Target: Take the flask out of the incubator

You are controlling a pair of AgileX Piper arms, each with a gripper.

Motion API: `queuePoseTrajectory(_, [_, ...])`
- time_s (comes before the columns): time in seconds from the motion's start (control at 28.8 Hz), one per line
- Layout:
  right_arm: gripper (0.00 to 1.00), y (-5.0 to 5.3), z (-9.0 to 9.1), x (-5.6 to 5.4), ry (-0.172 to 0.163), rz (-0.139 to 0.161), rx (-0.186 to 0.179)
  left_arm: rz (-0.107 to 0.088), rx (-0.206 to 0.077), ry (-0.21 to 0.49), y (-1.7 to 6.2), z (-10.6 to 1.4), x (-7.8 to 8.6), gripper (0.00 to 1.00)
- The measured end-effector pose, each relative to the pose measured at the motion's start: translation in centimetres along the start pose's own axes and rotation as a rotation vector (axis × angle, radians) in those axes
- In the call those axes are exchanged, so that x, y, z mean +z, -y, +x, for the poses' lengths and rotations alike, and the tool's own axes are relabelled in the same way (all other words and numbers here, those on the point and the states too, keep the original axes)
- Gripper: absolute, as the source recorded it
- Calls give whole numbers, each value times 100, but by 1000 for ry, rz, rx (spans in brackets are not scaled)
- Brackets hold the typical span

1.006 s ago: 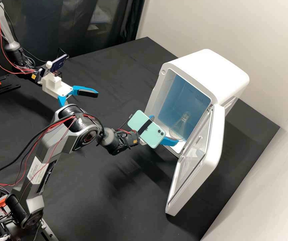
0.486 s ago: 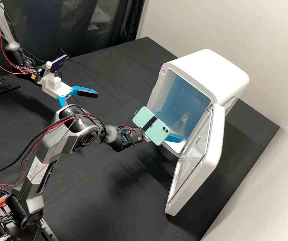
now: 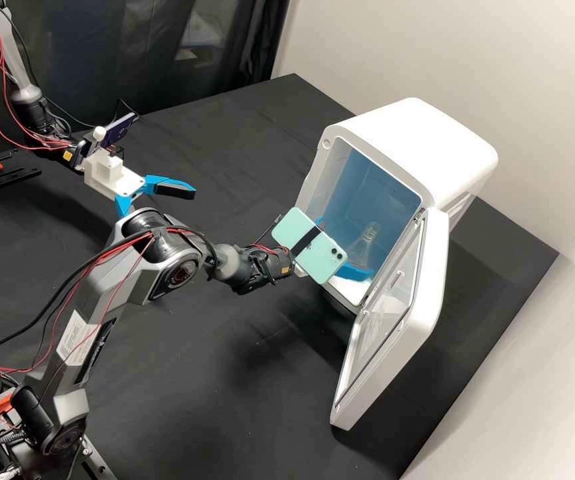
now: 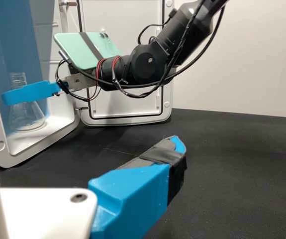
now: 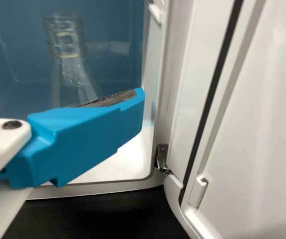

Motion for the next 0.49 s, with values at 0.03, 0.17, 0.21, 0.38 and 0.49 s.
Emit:
queuePoseTrajectory(0.03, [100,6,14,3,3,-3,-3,0,0,0,0,0,0,100])
queuePoseTrajectory(0.17, [100,13,75,5,20,1,-8,0,0,0,0,0,0,100])
queuePoseTrajectory(0.21, [100,10,86,4,23,2,-6,0,0,0,0,0,0,100])
queuePoseTrajectory(0.38, [100,-3,141,-37,19,-6,-3,0,0,0,0,0,0,100])
queuePoseTrajectory(0.49, [100,3,147,-73,12,-21,-3,2,-1,0,-2,-3,-11,100])
